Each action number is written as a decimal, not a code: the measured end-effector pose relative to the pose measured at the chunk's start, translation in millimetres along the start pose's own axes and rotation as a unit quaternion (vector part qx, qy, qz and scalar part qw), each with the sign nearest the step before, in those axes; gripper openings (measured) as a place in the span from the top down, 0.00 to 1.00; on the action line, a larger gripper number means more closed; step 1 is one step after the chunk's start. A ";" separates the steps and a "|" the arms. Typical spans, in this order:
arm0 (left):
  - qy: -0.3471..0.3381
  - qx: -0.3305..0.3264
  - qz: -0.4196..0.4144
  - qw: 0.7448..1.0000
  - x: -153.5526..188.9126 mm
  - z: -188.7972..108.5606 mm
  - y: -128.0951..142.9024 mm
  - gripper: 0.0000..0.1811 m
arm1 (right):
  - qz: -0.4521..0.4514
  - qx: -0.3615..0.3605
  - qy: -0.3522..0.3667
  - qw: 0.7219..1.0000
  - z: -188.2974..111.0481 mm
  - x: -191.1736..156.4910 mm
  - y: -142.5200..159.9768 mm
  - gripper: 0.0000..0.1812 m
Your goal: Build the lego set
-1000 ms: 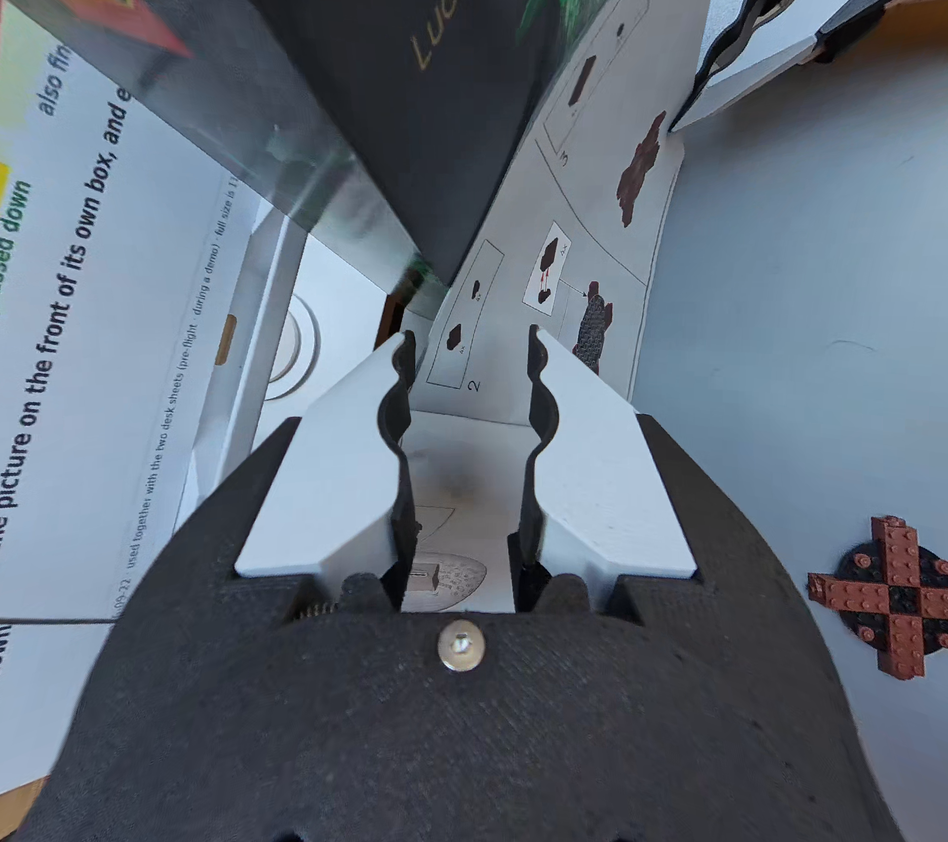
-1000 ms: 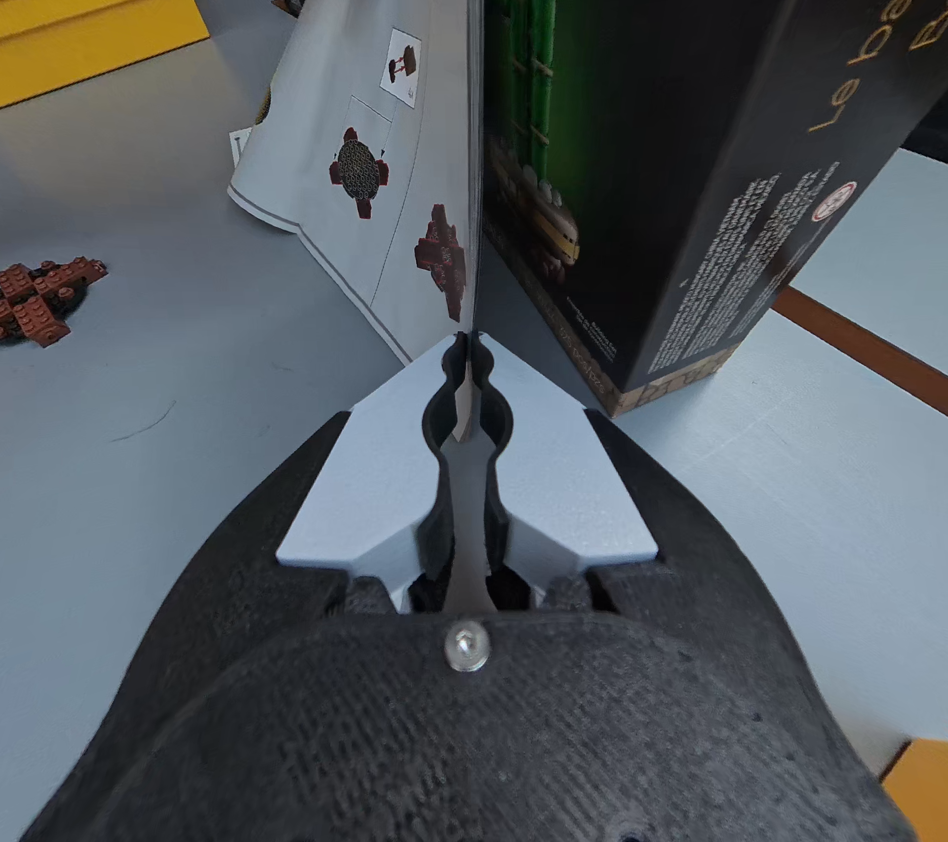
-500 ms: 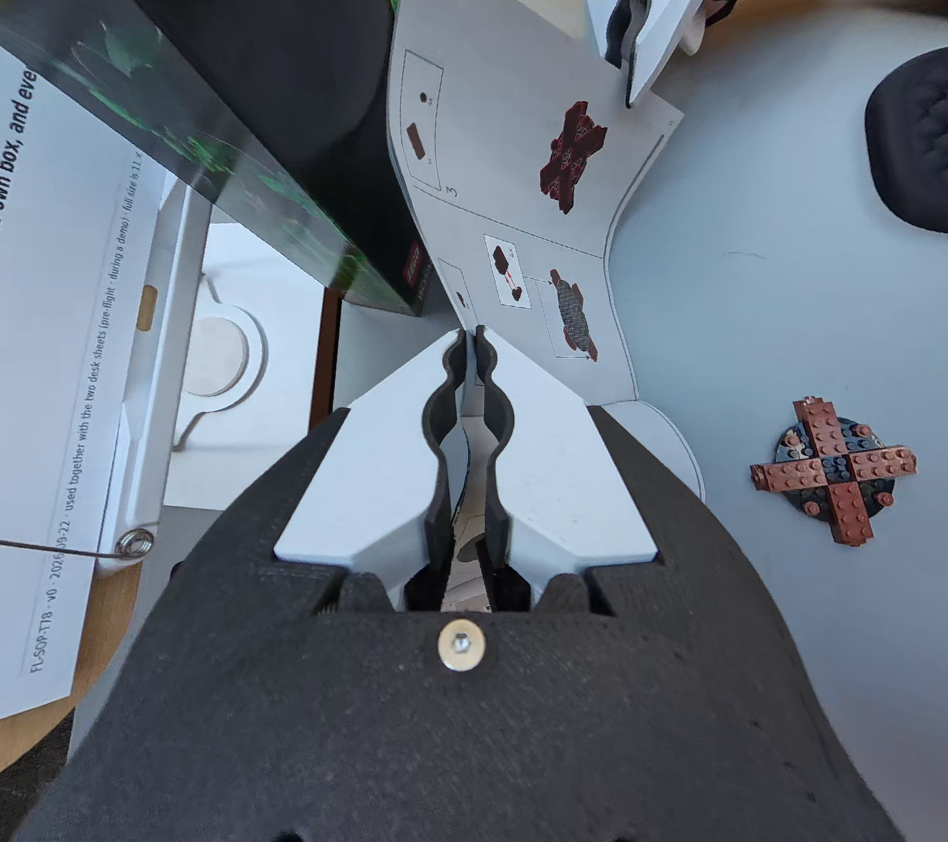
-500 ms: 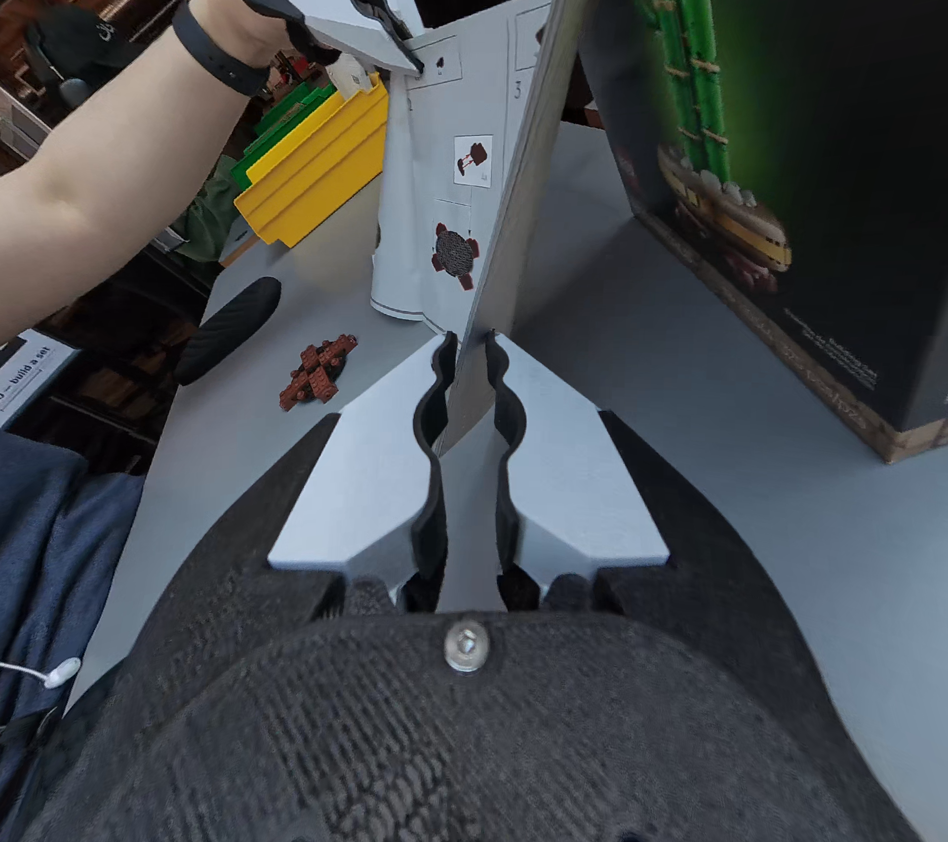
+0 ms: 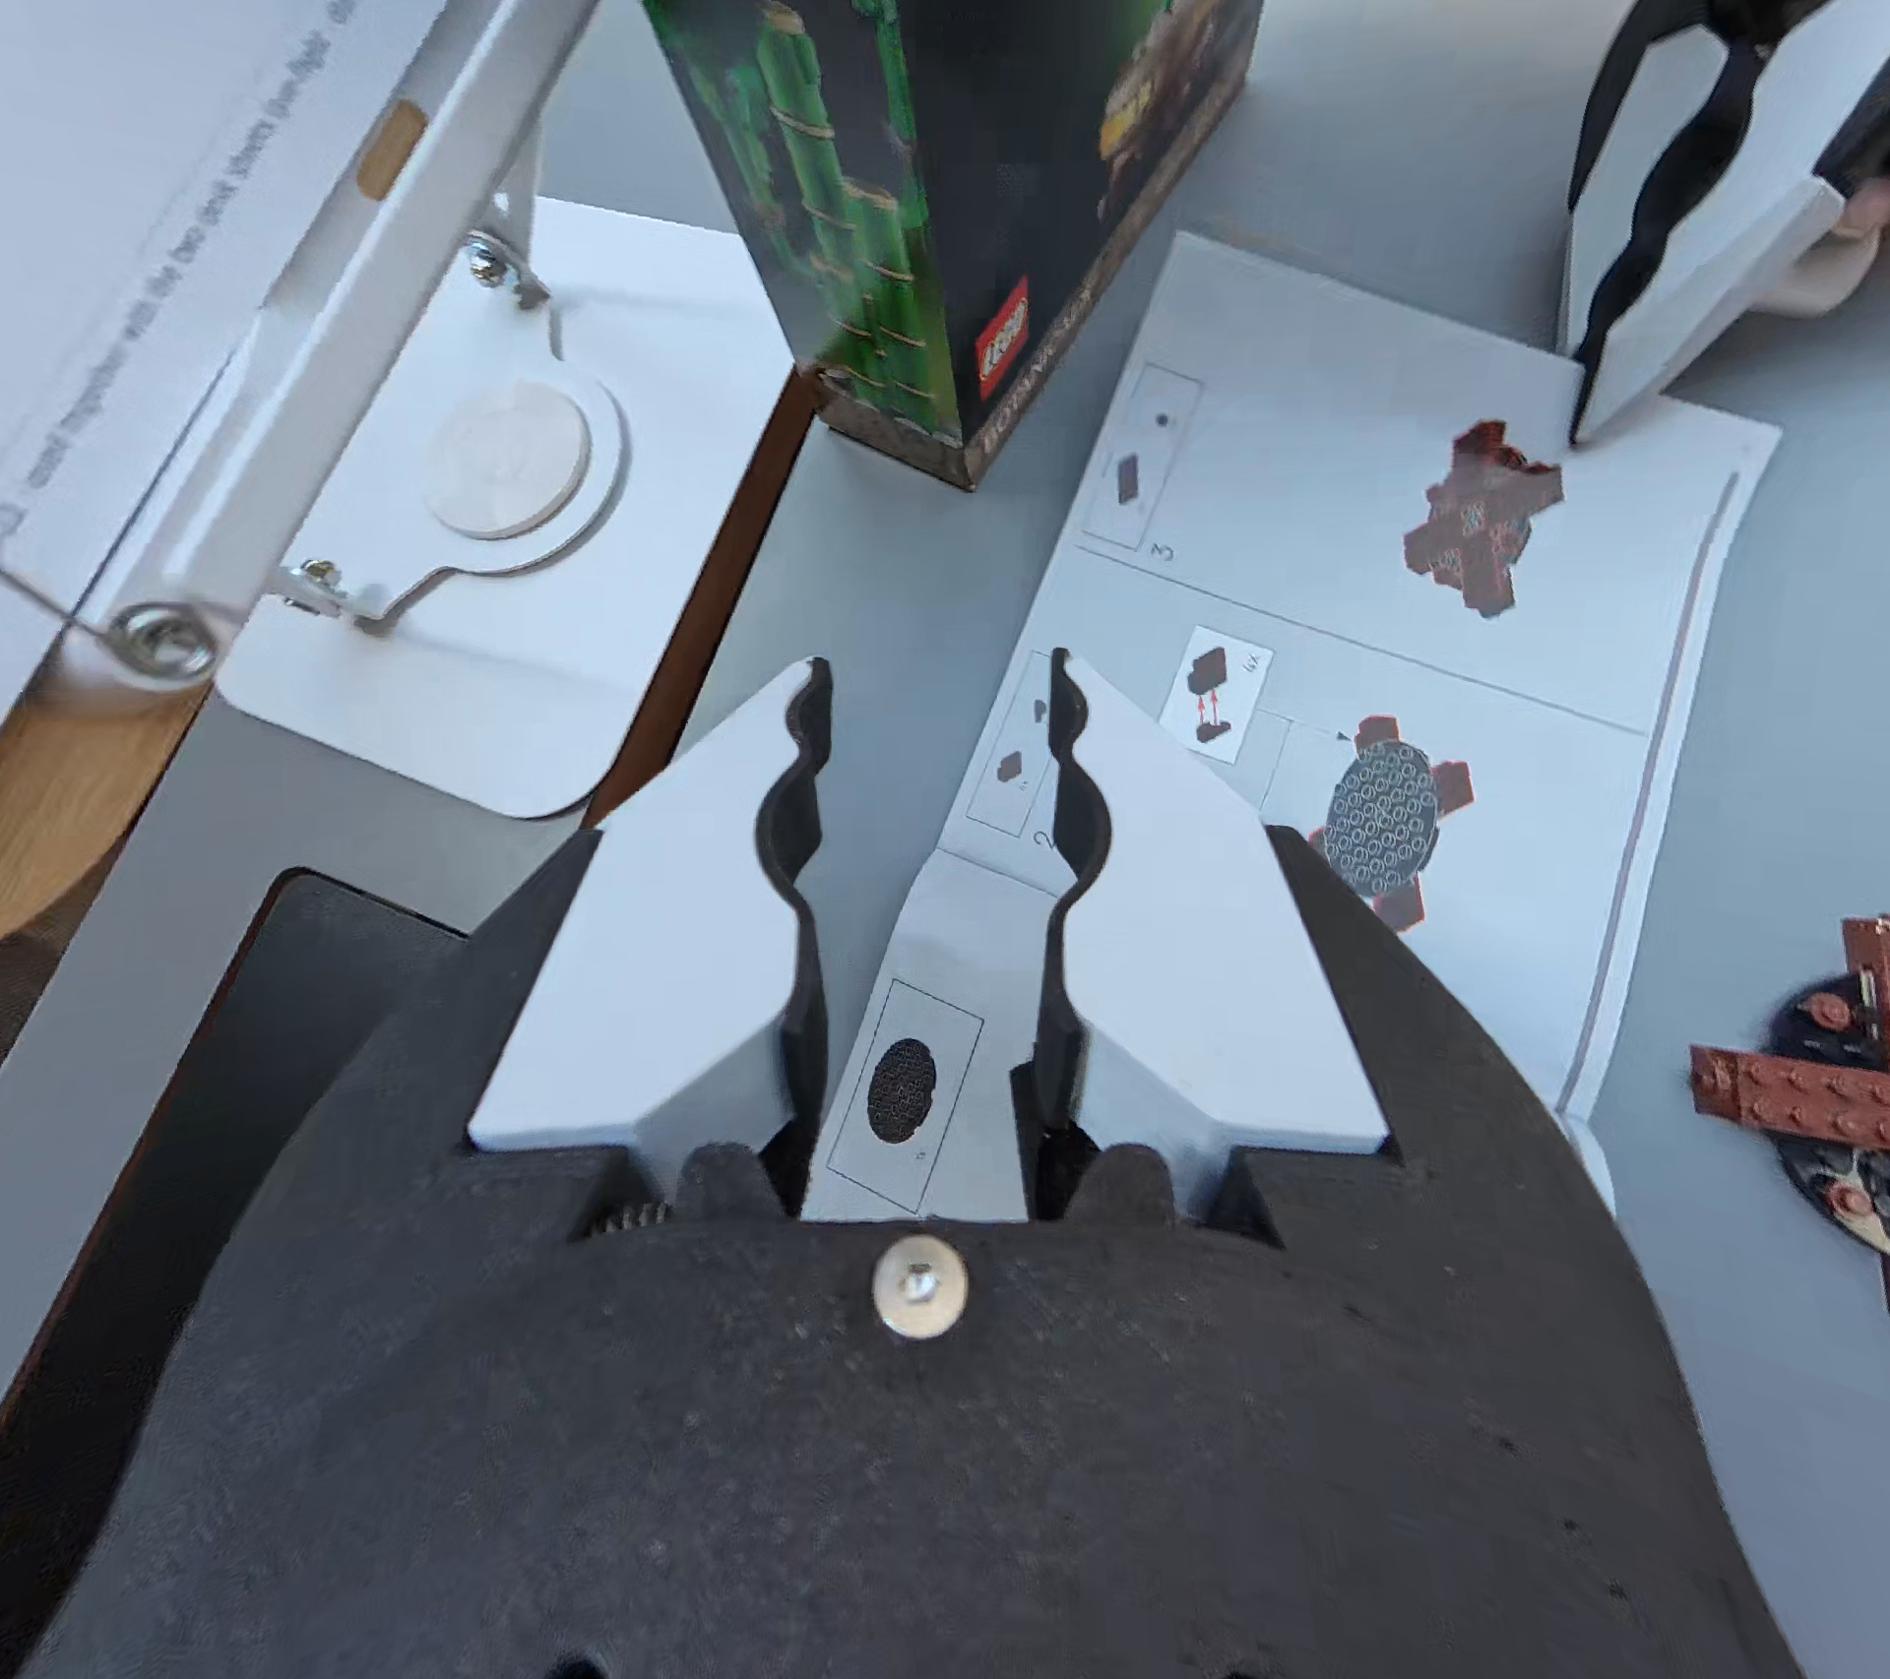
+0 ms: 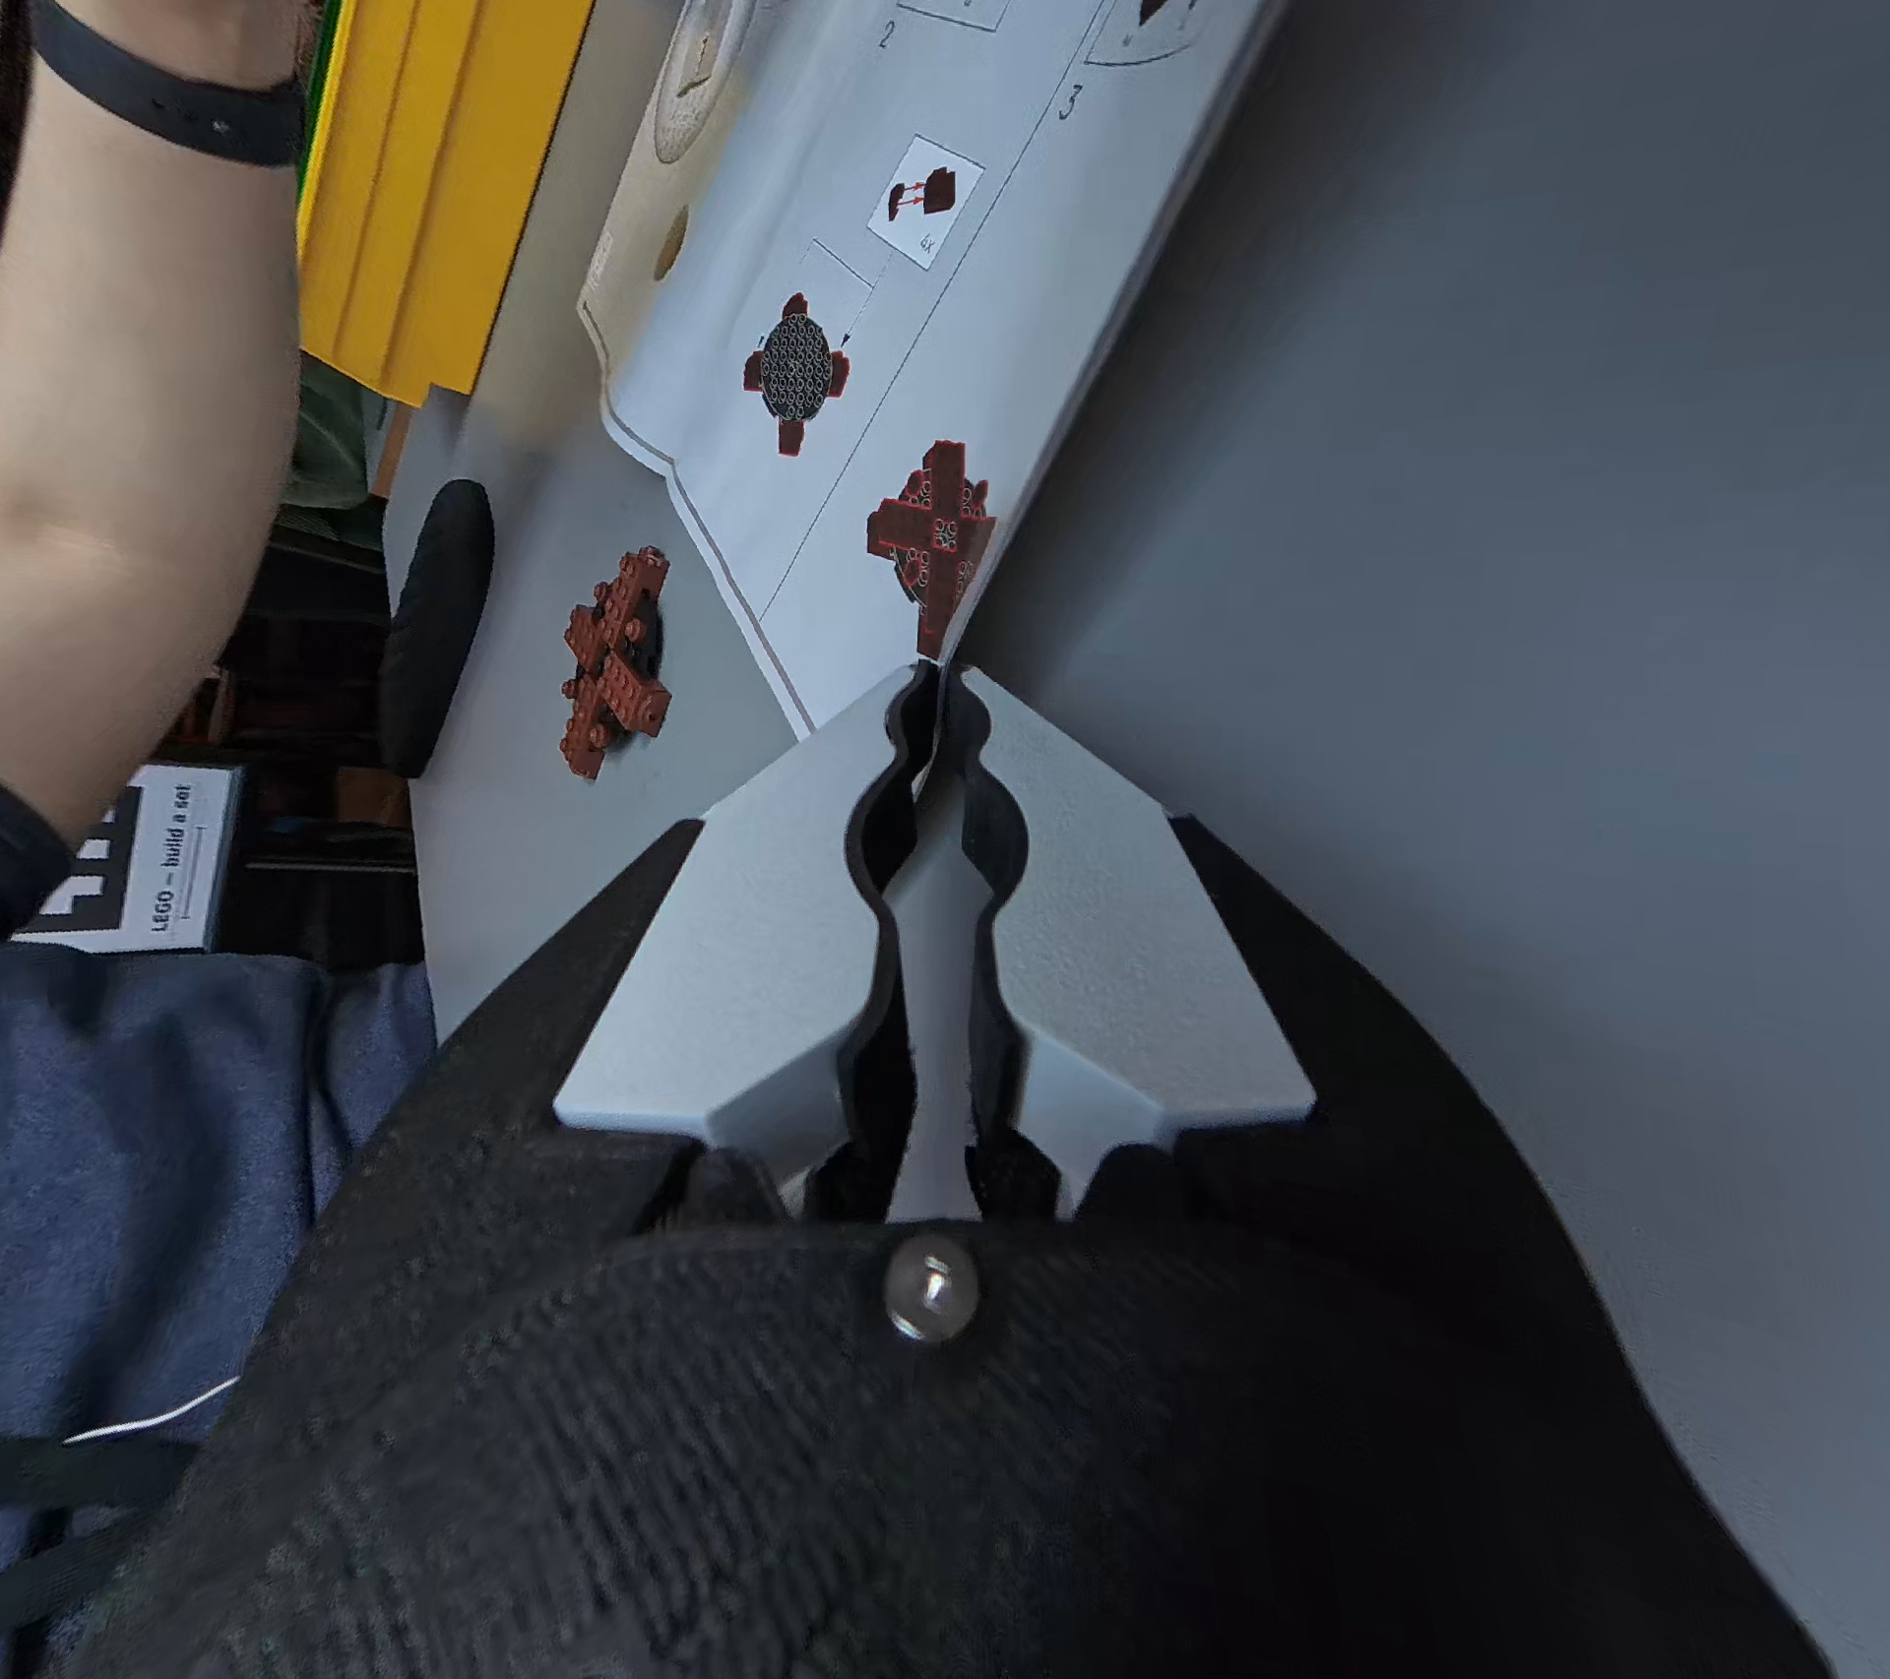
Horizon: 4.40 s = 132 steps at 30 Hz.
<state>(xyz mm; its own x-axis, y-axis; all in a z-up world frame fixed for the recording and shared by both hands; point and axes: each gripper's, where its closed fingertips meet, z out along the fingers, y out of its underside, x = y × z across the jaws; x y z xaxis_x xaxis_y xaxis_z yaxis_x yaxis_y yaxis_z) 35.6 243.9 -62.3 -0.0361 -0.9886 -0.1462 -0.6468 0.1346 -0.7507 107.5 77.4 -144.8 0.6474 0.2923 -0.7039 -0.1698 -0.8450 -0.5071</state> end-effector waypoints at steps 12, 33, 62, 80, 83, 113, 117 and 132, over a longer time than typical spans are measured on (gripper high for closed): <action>0.068 0.006 0.110 0.992 183.9 36.4 1.1 0.68 | 0.126 0.033 -0.097 0.987 5.8 -14.1 -6.0 1.00; 0.138 -0.007 0.039 0.990 196.9 67.2 21.7 0.79 | 0.101 0.020 -0.109 0.989 0.3 -15.1 -1.8 0.99; 0.162 0.000 0.001 0.987 196.9 68.1 18.5 0.79 | -0.438 -0.039 0.012 0.898 -7.7 -42.5 26.2 0.89; 0.162 0.001 0.002 0.987 197.0 68.6 18.2 0.79 | -0.424 -0.043 0.020 0.904 -5.7 -36.6 25.6 0.92; 0.161 0.003 0.003 0.987 197.0 68.7 18.2 0.79 | -0.419 -0.042 0.018 0.907 -6.1 -36.3 24.8 0.92; 0.168 0.006 -0.004 0.986 196.6 68.3 17.9 0.80 | -0.427 -0.030 0.015 0.904 -10.9 -36.3 23.2 0.93; 0.169 0.008 -0.006 0.986 196.6 68.2 17.9 0.80 | -0.427 -0.030 0.016 0.904 -10.5 -36.5 22.8 0.93; 0.170 0.012 -0.009 0.985 196.6 68.0 17.8 0.79 | -0.435 -0.033 0.012 0.900 -8.4 -38.8 25.2 1.00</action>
<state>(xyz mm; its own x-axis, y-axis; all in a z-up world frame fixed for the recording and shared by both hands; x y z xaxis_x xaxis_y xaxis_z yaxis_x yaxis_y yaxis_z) 68.9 56.5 -148.2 -0.2806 -0.9556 0.0894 -0.6319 0.1138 -0.7667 84.3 41.0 -126.2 0.5292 0.8474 -0.0429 0.4527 -0.3247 -0.8305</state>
